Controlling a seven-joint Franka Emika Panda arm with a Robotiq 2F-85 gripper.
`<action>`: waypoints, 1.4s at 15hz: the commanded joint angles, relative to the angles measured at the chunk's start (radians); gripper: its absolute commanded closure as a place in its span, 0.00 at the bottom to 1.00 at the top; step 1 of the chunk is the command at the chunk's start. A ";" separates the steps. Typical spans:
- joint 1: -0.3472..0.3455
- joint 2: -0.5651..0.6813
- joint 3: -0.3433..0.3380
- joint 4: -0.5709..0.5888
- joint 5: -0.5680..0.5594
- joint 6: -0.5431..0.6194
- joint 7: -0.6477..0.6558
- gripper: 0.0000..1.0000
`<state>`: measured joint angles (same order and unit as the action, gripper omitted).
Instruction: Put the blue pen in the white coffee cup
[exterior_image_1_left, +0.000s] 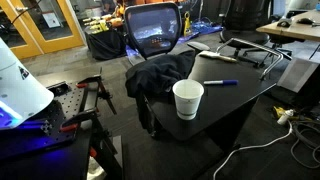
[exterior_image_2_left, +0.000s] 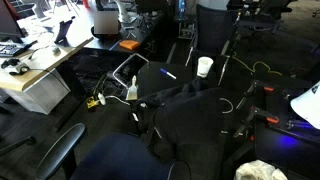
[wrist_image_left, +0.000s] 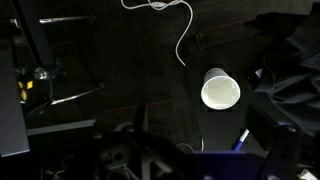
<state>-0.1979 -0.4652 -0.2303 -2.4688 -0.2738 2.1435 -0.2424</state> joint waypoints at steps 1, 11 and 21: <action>-0.003 0.000 0.003 0.002 0.002 -0.002 -0.001 0.00; 0.029 0.073 0.041 0.062 0.013 0.004 0.021 0.00; 0.129 0.490 0.161 0.327 0.110 0.156 0.241 0.00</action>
<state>-0.0811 -0.1287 -0.0853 -2.2586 -0.2030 2.2629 -0.0647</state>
